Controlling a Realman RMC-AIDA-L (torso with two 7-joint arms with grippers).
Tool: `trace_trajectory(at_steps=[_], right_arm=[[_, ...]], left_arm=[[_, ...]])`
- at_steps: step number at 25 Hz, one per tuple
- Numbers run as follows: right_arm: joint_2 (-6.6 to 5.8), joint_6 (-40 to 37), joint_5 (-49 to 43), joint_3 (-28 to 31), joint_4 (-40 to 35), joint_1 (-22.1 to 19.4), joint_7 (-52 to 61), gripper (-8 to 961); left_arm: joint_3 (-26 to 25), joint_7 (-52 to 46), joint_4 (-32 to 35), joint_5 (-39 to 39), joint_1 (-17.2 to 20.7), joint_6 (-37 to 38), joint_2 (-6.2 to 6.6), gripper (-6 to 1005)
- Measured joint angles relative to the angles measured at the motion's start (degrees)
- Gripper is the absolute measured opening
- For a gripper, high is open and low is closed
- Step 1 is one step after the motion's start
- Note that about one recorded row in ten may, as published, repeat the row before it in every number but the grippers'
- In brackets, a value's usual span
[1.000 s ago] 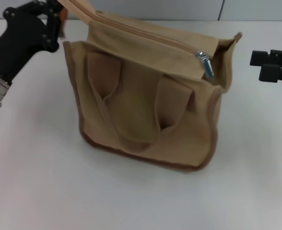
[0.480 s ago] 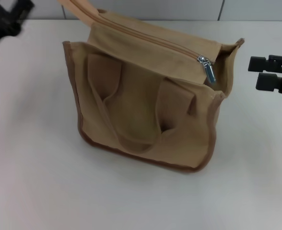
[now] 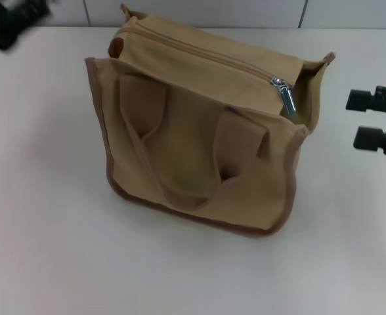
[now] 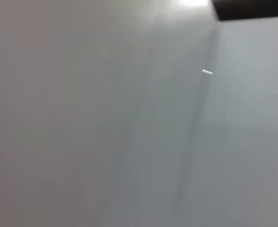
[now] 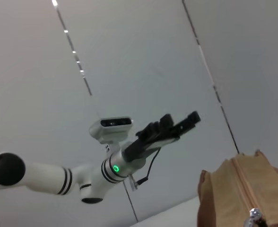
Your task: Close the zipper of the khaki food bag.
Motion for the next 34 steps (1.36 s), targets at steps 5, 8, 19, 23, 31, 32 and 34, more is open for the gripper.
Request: trace_trajectory(at_steps=[5,8,19,23,31,32,34], right_arm=[[0.71,-3.82,0.07,-0.19,0.00,-1.45,-6.03,756],[1.73,-5.98,-1.33,-0.30,0.09,-2.17,-9.84,756],[6.44,-2.86,-14.41,-0.36,3.97,-2.63,-22.20,756],[6.67,0.14,-15.96,-0.38,6.04,-2.88,-24.04,756],[7.05,4.58,-19.02,-0.45,7.54,-2.32,-25.34,756],[7.05,4.58,-19.02,-0.45,7.54,-2.32,-25.34,756],[7.05,4.63,-19.04,-0.45,7.90,-2.27,-25.56,756]], left_arm=[[4.83,-3.70,3.59,8.94,-0.68,10.96,-0.53,835],[9.72,-3.47,3.70,11.23,-0.76,13.58,-1.13,836],[17.51,4.98,2.49,26.76,0.27,8.84,-4.64,835],[17.31,8.82,0.68,27.18,1.16,6.85,-4.29,835],[17.29,9.33,0.44,27.57,1.35,4.96,-3.25,836],[17.24,9.33,0.38,27.55,1.37,5.05,-2.96,836],[16.87,9.35,0.28,27.51,1.48,5.48,-2.38,836]])
